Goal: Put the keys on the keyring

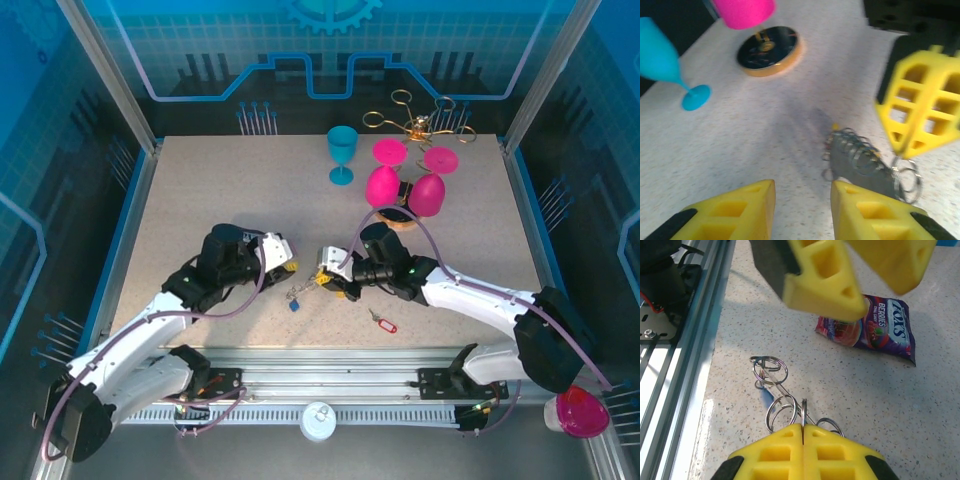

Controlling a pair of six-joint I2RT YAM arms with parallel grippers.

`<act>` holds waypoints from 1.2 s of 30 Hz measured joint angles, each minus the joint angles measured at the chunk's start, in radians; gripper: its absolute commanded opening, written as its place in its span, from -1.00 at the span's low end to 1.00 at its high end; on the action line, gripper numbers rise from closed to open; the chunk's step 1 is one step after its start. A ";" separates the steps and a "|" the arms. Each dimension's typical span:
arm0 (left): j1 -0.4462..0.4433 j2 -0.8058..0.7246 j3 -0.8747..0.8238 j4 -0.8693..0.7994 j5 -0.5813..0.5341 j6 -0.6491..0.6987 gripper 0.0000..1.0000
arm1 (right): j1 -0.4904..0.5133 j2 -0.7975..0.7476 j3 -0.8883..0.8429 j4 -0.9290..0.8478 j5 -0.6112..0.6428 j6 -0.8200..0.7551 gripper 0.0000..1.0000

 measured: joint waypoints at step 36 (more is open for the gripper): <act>0.000 0.216 0.073 -0.147 0.311 0.182 -0.48 | -0.002 0.000 0.000 -0.019 -0.060 -0.013 -1.00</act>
